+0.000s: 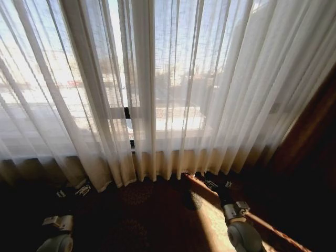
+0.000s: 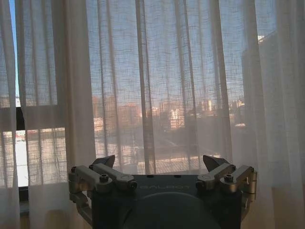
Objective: Open the curtains by pulling them apart, changing their state from closed to fully open.
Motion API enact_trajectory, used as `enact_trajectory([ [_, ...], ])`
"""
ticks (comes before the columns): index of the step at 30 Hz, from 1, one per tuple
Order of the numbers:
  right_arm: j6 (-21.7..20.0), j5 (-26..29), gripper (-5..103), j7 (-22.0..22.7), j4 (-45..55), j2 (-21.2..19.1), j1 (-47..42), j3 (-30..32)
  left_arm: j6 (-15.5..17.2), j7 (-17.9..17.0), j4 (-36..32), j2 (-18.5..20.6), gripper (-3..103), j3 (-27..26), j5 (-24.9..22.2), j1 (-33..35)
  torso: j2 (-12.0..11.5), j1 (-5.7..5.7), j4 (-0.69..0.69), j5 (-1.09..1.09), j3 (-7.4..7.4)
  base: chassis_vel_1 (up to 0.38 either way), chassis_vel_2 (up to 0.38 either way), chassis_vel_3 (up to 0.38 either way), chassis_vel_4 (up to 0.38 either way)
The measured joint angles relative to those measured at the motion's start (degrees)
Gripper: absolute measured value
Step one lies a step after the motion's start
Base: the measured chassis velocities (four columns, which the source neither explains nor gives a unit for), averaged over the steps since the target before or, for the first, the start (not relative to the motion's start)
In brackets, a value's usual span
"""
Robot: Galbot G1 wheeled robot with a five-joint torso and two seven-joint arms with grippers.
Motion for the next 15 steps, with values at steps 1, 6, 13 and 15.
enact_trajectory([
  [1,0.0,0.0,100,0.0,0.1,0.0,0.0,0.0,0.0,0.0,0.0,0.0,100,0.0,0.0,0.0,0.0,0.00,0.00,0.00,0.00,0.000,0.000,0.000,0.000],
  [6,-0.2,0.0,100,0.0,0.2,0.2,0.1,-0.3,0.0,0.0,0.0,0.0,100,0.0,0.0,0.0,0.0,0.00,0.00,0.00,0.00,0.000,0.000,0.000,0.000],
  [13,-0.3,-0.2,100,-0.2,-0.1,0.6,0.4,-0.6,0.0,0.0,0.0,0.0,100,0.0,0.0,0.0,0.0,0.00,0.00,0.00,0.00,0.000,0.000,0.000,0.000],
  [15,-0.3,-0.3,100,-0.3,-0.2,0.6,0.4,-0.6,0.0,0.0,0.0,0.0,100,0.0,0.0,0.0,0.0,0.00,0.00,0.00,0.00,0.000,0.000,0.000,0.000],
])
